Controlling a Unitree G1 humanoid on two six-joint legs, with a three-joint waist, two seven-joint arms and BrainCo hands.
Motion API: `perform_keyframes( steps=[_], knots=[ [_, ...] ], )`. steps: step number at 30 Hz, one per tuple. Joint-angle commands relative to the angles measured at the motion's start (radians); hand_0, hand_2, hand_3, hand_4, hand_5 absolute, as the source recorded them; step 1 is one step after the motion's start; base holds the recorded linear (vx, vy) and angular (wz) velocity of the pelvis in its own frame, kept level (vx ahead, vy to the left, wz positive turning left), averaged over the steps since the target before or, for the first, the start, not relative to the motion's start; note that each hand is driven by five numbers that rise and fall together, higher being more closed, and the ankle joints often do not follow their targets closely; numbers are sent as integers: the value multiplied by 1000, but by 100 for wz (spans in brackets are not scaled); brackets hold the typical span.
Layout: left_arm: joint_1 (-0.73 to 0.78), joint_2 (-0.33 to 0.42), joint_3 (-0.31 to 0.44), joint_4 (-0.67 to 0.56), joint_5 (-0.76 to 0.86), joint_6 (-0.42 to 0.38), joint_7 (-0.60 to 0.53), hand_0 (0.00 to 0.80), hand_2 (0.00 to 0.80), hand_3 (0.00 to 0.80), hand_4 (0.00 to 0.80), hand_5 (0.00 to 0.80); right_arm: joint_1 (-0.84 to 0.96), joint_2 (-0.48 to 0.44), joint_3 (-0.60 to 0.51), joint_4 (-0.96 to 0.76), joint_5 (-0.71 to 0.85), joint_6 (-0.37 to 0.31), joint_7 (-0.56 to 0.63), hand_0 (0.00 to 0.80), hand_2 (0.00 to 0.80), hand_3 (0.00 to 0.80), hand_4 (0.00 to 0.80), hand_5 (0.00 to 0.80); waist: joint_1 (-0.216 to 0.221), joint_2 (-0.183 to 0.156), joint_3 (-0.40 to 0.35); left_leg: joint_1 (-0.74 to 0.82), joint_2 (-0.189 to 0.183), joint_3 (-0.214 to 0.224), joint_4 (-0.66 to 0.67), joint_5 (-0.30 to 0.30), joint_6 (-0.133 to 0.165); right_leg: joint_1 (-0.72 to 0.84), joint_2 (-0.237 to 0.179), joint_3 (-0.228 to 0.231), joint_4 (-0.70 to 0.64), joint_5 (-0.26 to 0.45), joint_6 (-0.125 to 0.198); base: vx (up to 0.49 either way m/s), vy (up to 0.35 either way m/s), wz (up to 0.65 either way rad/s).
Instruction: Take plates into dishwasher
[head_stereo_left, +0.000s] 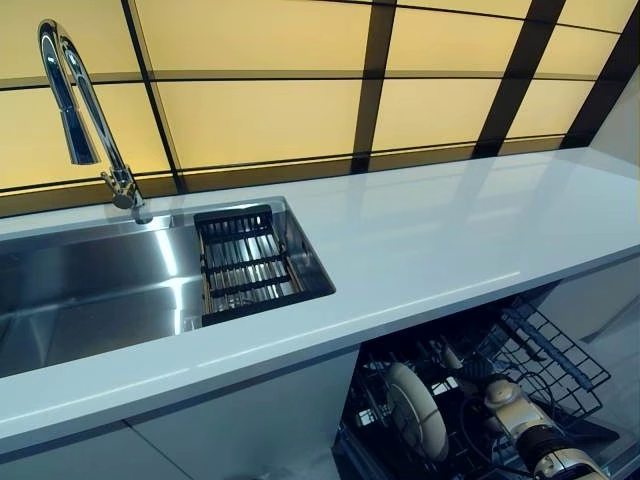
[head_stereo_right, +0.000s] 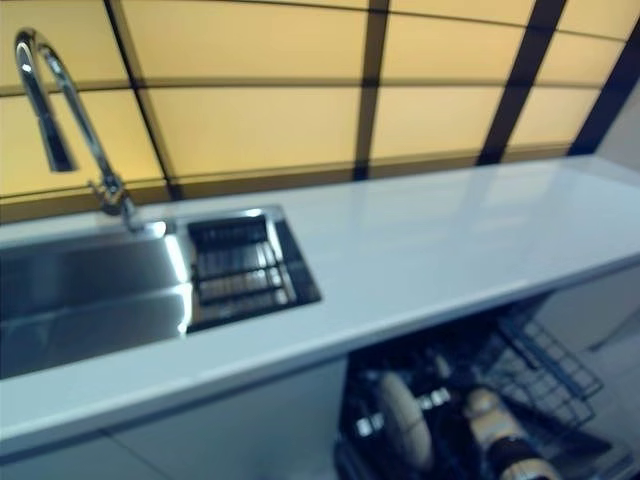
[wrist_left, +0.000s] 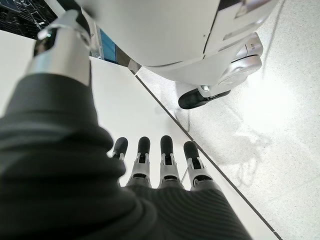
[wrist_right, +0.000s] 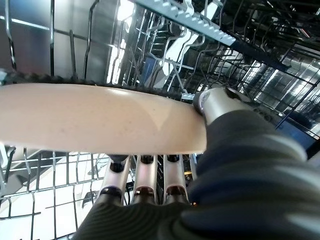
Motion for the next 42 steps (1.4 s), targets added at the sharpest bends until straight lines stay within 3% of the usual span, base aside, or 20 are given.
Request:
perform_keyframes(
  steps=[1,2,3,4,5,6,7,32,42],
  knots=[
    [-83,-9,-58,51,-4,-41,2,0,0,0,0,0,-49,-65,9,50,15,3,-33,596,596,596,596,596,34,22,12,-22,25,-36,4,-19,-9,-66,1,-9,128,-24,-43,0,0,0],
    [-83,-10,-58,52,-4,-42,2,0,0,0,0,0,-50,-65,10,50,14,4,-33,464,464,464,464,464,34,22,12,-23,26,-36,4,-19,-9,-67,1,-9,128,-24,-43,0,0,0],
    [-83,-11,-59,53,-4,-43,3,0,0,0,0,0,-50,-65,10,50,13,4,-33,433,433,433,433,433,34,22,12,-23,26,-36,4,-19,-9,-67,1,-9,128,-24,-43,0,0,0],
    [-83,-12,-60,53,-5,-43,3,0,0,0,0,0,-47,-65,10,50,12,2,-37,220,220,220,220,220,33,22,11,-23,25,-36,4,-20,-9,-68,1,-9,129,-24,-43,0,0,0],
    [-83,-12,-60,53,-5,-44,3,0,0,0,0,0,-47,-64,10,50,12,2,-38,220,220,220,220,220,33,21,11,-23,25,-36,4,-20,-9,-68,1,-9,129,-25,-43,0,0,0],
    [-82,-12,-61,53,-4,-44,4,0,0,0,0,0,-46,-64,9,50,13,2,-38,50,50,50,50,50,33,21,11,-23,25,-36,4,-20,-9,-68,1,-9,129,-25,-43,0,0,0],
    [-81,-11,-60,51,-4,-45,4,0,0,0,0,0,-44,-66,8,43,11,5,-37,0,0,0,0,0,33,21,11,-22,25,-36,4,-20,-9,-69,2,-8,130,-25,-43,0,0,0],
    [-78,-14,-57,48,-10,-44,7,0,0,0,0,0,-45,-65,12,-29,1,-11,-41,0,0,0,0,0,26,22,17,-15,29,-33,5,-21,-8,-77,2,-8,142,-27,-46,0,0,0],
    [-68,-5,-26,24,-12,-33,7,0,0,0,0,0,-7,-100,3,-198,-23,-13,-14,0,0,0,0,0,9,17,27,-17,35,-24,4,-20,-11,-87,2,-3,151,-27,-44,0,0,0]
  ],
)
